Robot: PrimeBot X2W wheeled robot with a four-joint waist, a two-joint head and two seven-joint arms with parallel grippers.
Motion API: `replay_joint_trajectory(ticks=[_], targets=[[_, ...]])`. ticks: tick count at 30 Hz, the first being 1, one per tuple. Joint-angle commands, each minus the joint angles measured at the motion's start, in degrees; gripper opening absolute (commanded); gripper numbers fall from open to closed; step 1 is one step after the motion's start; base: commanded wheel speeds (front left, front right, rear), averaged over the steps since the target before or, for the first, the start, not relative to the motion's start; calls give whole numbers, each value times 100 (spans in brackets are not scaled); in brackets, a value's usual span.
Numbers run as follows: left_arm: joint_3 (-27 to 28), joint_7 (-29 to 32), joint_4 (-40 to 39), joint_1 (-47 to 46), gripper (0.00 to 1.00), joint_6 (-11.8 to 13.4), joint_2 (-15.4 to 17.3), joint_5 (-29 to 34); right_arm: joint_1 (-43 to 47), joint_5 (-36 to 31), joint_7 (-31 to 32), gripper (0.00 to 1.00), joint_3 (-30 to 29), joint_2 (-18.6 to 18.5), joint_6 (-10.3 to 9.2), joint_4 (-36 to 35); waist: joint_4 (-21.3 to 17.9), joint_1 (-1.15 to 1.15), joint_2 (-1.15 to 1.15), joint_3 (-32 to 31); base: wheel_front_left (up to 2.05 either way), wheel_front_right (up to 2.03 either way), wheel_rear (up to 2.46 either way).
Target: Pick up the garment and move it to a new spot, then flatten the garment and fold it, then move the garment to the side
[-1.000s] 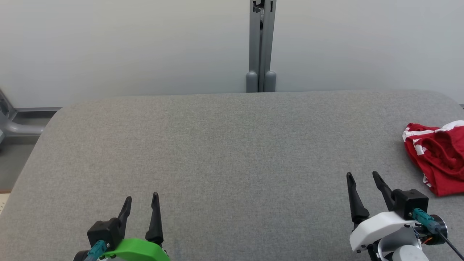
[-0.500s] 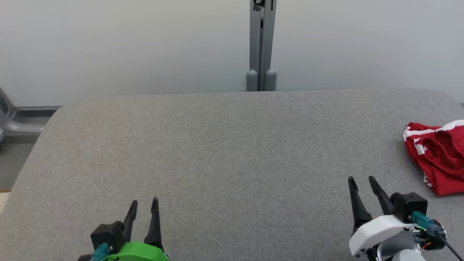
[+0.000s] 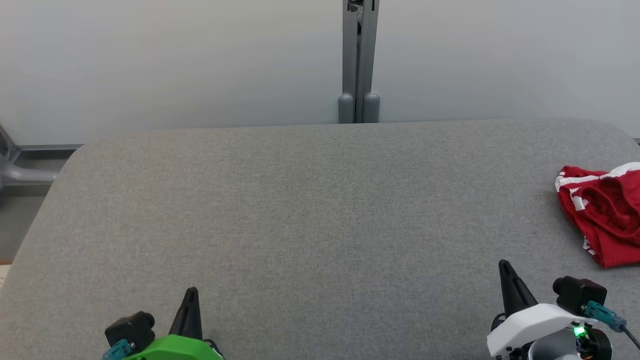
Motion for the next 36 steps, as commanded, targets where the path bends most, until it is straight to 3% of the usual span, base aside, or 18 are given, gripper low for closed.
replay_joint_trajectory(ticks=[1,36], targets=[[114,56,-118,-164,0,-57,3,-182,-189,258,40,0,-31,-24,-1,-122,-4,0,0,6,0,0,0],[1077,807,-343,-381,0,-568,-238,-2407,-417,3240,579,0,-218,-48,-3,-247,-95,0,0,159,0,0,0]])
